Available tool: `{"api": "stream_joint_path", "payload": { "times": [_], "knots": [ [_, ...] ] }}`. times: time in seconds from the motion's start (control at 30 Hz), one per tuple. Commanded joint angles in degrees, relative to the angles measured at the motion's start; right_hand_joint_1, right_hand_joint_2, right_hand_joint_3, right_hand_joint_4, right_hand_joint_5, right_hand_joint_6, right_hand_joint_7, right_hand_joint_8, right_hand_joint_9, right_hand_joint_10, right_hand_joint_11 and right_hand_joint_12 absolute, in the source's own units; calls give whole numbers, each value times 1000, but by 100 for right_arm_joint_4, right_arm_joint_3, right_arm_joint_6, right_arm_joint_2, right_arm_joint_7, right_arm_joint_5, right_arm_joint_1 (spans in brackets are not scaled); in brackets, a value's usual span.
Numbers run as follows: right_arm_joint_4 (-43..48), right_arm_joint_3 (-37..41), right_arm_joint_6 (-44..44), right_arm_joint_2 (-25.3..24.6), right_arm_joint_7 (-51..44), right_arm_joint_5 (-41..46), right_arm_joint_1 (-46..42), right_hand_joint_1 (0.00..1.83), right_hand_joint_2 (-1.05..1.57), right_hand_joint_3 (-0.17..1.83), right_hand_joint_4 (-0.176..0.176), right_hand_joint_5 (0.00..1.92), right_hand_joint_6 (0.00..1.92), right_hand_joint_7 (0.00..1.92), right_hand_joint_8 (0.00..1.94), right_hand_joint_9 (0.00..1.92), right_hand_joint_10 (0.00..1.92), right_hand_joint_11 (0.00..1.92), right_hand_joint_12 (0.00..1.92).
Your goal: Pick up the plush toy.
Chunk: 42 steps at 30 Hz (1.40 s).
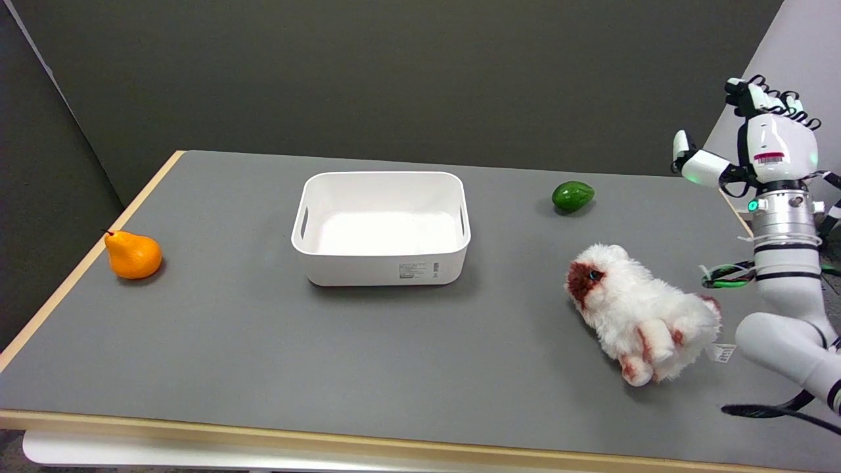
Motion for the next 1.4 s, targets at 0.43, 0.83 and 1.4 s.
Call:
{"api": "stream_joint_path", "payload": {
  "times": [0.43, 0.83, 1.4],
  "knots": [
    [3708, -1813, 2588, -683, -3545, 935, -2192, 297, 645, 921, -66, 244, 500, 396, 541, 325, 923, 123, 1284],
    [3266, -2486, 2225, -554, -2853, -40, -2570, 293, 645, 919, -69, 251, 511, 399, 544, 331, 932, 131, 1299],
    [2688, -2467, 2337, -722, -2626, 909, -2918, 293, 635, 914, -80, 250, 513, 392, 544, 319, 925, 113, 1279]
  ]
}}
